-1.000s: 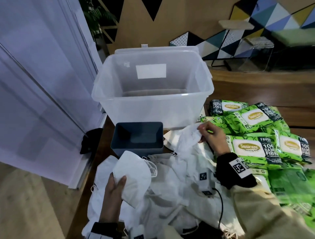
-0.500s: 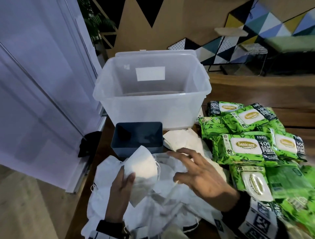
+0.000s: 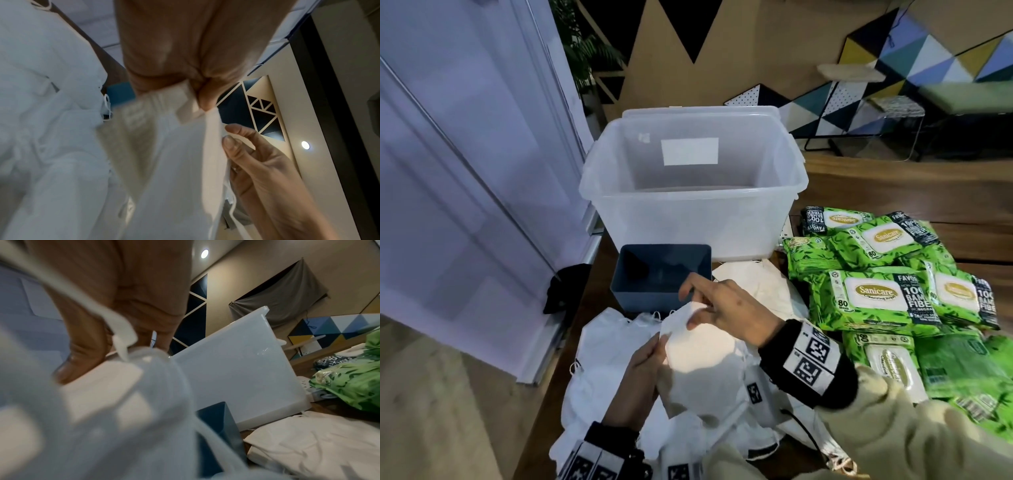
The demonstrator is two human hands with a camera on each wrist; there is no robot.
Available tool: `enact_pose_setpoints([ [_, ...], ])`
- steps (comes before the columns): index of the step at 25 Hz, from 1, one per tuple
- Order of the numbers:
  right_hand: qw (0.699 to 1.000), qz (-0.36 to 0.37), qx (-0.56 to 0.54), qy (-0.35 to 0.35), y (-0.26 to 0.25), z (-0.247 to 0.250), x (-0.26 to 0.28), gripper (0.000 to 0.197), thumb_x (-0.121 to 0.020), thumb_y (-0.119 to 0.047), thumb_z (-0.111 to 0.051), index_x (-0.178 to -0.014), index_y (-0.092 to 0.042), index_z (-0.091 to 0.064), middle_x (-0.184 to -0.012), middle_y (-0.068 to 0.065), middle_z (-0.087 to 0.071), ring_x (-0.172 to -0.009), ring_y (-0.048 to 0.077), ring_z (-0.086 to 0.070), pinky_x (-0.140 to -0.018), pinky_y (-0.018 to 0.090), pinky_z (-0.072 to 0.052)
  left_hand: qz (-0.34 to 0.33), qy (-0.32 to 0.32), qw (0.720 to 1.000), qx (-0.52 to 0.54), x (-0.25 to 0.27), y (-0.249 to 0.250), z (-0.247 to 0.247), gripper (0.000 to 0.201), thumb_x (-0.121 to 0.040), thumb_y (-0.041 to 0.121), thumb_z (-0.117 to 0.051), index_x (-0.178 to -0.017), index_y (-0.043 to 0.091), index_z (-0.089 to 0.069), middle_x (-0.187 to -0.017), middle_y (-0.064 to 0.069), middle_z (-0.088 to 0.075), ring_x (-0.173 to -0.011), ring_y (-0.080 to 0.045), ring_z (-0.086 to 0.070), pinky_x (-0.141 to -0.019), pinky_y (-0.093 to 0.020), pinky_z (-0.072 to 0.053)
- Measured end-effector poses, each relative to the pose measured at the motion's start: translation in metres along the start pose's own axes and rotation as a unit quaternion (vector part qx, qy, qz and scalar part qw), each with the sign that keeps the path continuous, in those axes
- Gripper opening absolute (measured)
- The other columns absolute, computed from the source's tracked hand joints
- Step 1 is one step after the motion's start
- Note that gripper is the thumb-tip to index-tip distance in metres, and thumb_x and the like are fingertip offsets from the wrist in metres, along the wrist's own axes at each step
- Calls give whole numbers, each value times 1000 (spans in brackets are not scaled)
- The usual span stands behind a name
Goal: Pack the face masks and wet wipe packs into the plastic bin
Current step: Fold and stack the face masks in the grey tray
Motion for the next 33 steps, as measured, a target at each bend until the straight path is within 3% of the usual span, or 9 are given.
enact_pose_setpoints([
  [5, 1000, -11, 4, -1, 1, -9, -11, 35, -81, -19, -69, -109, -17, -49, -71, -16, -42, -75, 16, -48, -74, 36, -47, -42, -27, 999, 7, -5, -3, -2, 29, -93, 36, -41, -94, 15, -62, -92, -6, -70, -87, -20, -65, -76, -30, -50],
  [9, 1000, -11, 7, 21, 0, -13, -17, 33, -81, -20, -69, -107, -17, -49, -87, -9, -51, -83, 21, -57, -76, 39, -51, -71, -70, 994, -33, -5, -6, -4, 33, -86, 20, -60, -119, 13, -59, -109, -2, -71, -101, -13, -66, -76, -22, -54],
  [12, 997, -33, -51, 46, 10, -13, -20, 36, -79, -14, -72, -108, -11, -51, -79, -8, -50, -76, 18, -53, -75, 32, -49, -67, -24, 997, -34, -10, -5, -1, 37, -82, 23, -62, -117, 12, -60, -106, -3, -71, -97, -13, -67, -73, -22, -55],
  [16, 971, -100, -179, 119, 64, 5, -17, 26, -79, -6, -71, -100, -9, -56, -83, -2, -57, -71, 9, -53, -71, 9, -41, -40, 38, 998, -22, -19, -7, 13, 49, -72, 41, -70, -112, 15, -65, -111, -5, -70, -110, -27, -62, -96, -48, -49],
  [20, 929, -273, -156, 195, 158, 3, -8, 18, -85, 5, -56, -78, -11, -60, -81, 4, -65, -64, 6, -61, -59, 13, -44, -6, 58, 998, -23, -24, -13, 23, 23, -81, 27, -68, -99, 13, -72, -104, -11, -72, -107, -35, -62, -96, -55, -47],
  [25, 883, -447, -20, 141, 206, -17, -20, 41, -88, -16, -60, -122, 4, -51, -130, 25, -46, -124, 37, -43, -99, 35, -36, 24, 88, 996, -19, -31, -25, 32, 41, -70, 42, -77, -103, 18, -71, -105, -6, -72, -106, -31, -63, -98, -53, -46],
  [27, 878, -450, 24, 160, 209, -22, -32, 66, -74, -27, -77, -119, 12, -49, -122, 32, -47, -118, 43, -45, -95, 41, -40, 14, 107, 993, -42, -35, -25, 33, 57, -61, 55, -76, -106, 22, -67, -109, -2, -70, -107, -27, -61, -98, -50, -46],
  [30, 885, -445, 10, 139, 219, -26, -47, 83, -30, -35, -93, -90, 12, -60, -85, 28, -60, -82, 39, -61, -67, 37, -52, 14, 130, 991, -28, -39, -23, 37, 31, -81, 42, -67, -103, 20, -65, -110, -3, -68, -108, -28, -58, -99, -48, -45],
  [33, 874, -458, 26, 161, 225, -11, -54, 71, -67, -23, -81, -121, 6, -45, -121, 25, -47, -117, 38, -43, -95, 40, -38, 31, 154, 988, -5, -44, -28, 44, 54, -73, 46, -68, -113, 11, -59, -116, -11, -62, -111, -32, -55, -103, -51, -40],
])
Point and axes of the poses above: each hand's wrist, its own x-axis away from the middle knuckle, its own z-axis out of the back of the hand, y = z × x, the point moved 2 cm from there along -x, towards the middle knuckle
